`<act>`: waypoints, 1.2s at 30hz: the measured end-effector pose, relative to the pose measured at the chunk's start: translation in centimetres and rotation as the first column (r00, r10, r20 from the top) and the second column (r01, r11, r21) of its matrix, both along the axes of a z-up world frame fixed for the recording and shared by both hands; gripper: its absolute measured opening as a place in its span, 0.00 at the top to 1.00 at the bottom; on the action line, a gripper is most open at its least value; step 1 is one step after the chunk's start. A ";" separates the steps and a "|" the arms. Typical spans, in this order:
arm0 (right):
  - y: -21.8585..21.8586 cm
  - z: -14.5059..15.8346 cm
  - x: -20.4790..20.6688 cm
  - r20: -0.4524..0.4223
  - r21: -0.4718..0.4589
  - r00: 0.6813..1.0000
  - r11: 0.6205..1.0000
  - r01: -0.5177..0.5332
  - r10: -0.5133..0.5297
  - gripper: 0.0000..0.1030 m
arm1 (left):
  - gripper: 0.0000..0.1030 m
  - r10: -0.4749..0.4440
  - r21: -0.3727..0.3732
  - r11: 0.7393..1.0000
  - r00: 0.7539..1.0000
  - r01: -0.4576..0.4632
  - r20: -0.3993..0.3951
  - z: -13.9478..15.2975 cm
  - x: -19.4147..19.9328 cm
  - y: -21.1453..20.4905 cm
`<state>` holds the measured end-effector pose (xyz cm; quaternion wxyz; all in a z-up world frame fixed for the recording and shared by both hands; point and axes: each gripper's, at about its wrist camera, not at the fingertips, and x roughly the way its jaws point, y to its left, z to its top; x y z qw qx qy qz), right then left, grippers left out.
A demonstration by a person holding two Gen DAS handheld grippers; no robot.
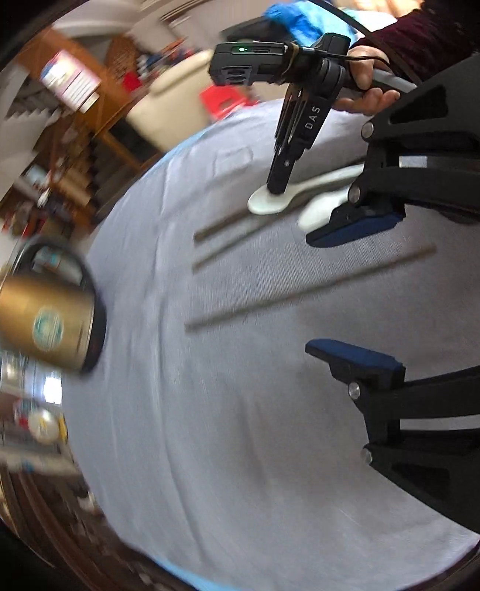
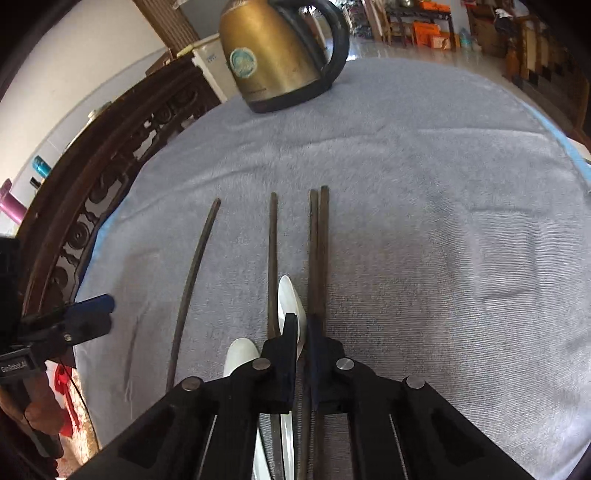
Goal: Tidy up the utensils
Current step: 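Grasp a white spoon with the left tool while the right tool grasps another spoon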
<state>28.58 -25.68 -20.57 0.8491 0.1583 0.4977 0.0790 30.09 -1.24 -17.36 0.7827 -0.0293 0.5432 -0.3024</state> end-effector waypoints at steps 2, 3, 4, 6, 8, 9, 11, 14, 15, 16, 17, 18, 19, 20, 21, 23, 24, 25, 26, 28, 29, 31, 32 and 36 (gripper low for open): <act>-1.2 0.3 -0.5 0.017 0.047 0.999 0.998 0.042 -0.043 0.95 | 0.51 -0.074 -0.030 0.997 0.996 0.072 -0.043 -0.5 0.6 -1.9; -1.9 0.5 -0.9 0.028 0.071 0.997 0.995 0.065 -0.067 0.95 | 0.51 -0.098 -0.036 0.995 0.994 0.096 -0.057 -0.7 0.8 -2.7; -2.5 0.7 -1.3 0.037 0.089 0.996 0.993 0.081 -0.084 0.95 | 0.51 -0.127 -0.033 0.992 0.989 0.125 -0.069 -1.0 1.0 -3.7; -3.7 1.0 -2.1 0.049 0.121 0.992 0.987 0.108 -0.114 0.95 | 0.50 -0.175 -0.023 0.984 0.980 0.174 -0.090 -1.5 1.1 -5.5; -5.0 1.2 -2.9 0.049 0.137 0.989 0.981 0.134 -0.142 0.95 | 0.49 -0.242 -0.024 0.970 0.965 0.241 -0.104 -2.1 0.9 -7.3; -5.4 1.2 -3.2 0.045 0.142 0.987 0.979 0.143 -0.151 0.95 | 0.46 -0.274 -0.020 0.962 0.955 0.273 -0.112 -2.3 0.7 -8.2; -6.2 1.0 -3.7 0.036 0.150 0.985 0.975 0.161 -0.168 0.95 | 0.45 -0.318 0.007 0.947 0.940 0.321 -0.125 -2.8 0.3 -9.7; -6.9 0.9 -4.1 0.029 0.152 0.982 0.972 0.179 -0.186 0.95 | 0.45 -0.378 0.034 0.923 0.919 0.383 -0.110 -2.9 -0.8 -11.1; -7.0 0.8 -4.1 0.027 0.155 0.981 0.971 0.184 -0.190 0.95 | 0.45 -0.393 0.052 0.915 0.913 0.400 -0.108 -3.0 -1.2 -11.4; -7.1 0.6 -4.0 0.026 0.158 0.981 0.970 0.185 -0.192 0.95 | 0.45 -0.405 0.080 0.907 0.908 0.414 -0.109 -3.3 -1.6 -11.7; -7.1 0.7 -4.0 0.026 0.163 0.981 0.969 0.185 -0.192 0.95 | 0.45 -0.412 0.088 0.904 0.907 0.419 -0.088 -3.3 -2.0 -11.6; -7.0 0.7 -4.0 0.027 0.164 0.981 0.969 0.184 -0.191 0.95 | 0.45 -0.420 0.097 0.899 0.904 0.427 -0.082 -3.3 -2.3 -11.6; -6.8 0.7 -4.0 0.028 0.166 0.982 0.969 0.182 -0.189 0.95 | 0.45 -0.424 0.099 0.898 0.903 0.429 -0.070 -3.3 -2.5 -11.6; -6.6 0.8 -4.0 0.031 0.168 0.982 0.970 0.178 -0.186 0.95 | 0.45 -0.425 0.095 0.898 0.903 0.429 -0.064 -3.3 -2.6 -11.5; -6.4 0.7 -4.0 0.033 0.171 0.983 0.970 0.175 -0.183 0.95 | 0.49 -0.422 0.095 0.900 0.905 0.426 -0.059 -3.3 -2.5 -11.4; -6.1 0.7 -4.0 0.034 0.178 0.983 0.969 0.171 -0.180 0.95 | 0.65 -0.416 0.130 0.900 0.909 0.417 -0.035 -3.2 -2.5 -11.1; -6.1 0.7 -4.1 0.035 0.177 0.983 0.969 0.171 -0.180 0.95 | 0.66 -0.417 0.143 0.898 0.909 0.416 -0.025 -3.2 -2.4 -11.0; -6.1 0.7 -4.2 0.034 0.175 0.983 0.969 0.173 -0.182 0.95 | 0.67 -0.414 0.134 0.900 0.910 0.414 -0.031 -3.2 -2.0 -10.5; -6.1 0.6 -4.2 0.032 0.175 0.982 0.969 0.176 -0.184 0.95 | 0.68 -0.409 0.132 0.903 0.912 0.409 -0.031 -3.2 -1.7 -10.4; -6.3 0.5 -4.2 0.028 0.177 0.981 0.967 0.185 -0.193 0.95 | 0.68 -0.409 0.164 0.900 0.913 0.404 -0.008 -3.1 -1.2 -10.2; -6.4 0.5 -4.3 0.027 0.179 0.980 0.965 0.189 -0.197 0.95 | 0.68 -0.410 0.184 0.897 0.912 0.402 0.002 -2.9 -0.8 -9.7; -6.5 0.5 -4.5 0.028 0.183 0.980 0.964 0.190 -0.198 0.95 | 0.69 -0.402 0.243 0.891 0.915 0.384 0.028 -2.6 0.1 -9.8; -6.5 0.6 -4.6 0.032 0.184 0.980 0.965 0.189 -0.198 0.95 | 0.69 -0.394 0.279 0.887 0.918 0.368 0.043 -2.6 0.2 -10.1; -6.0 1.2 -5.0 0.054 0.170 0.980 0.969 0.180 -0.192 0.95 | 0.68 -0.359 0.320 0.891 0.931 0.322 0.065 -1.8 1.4 -9.8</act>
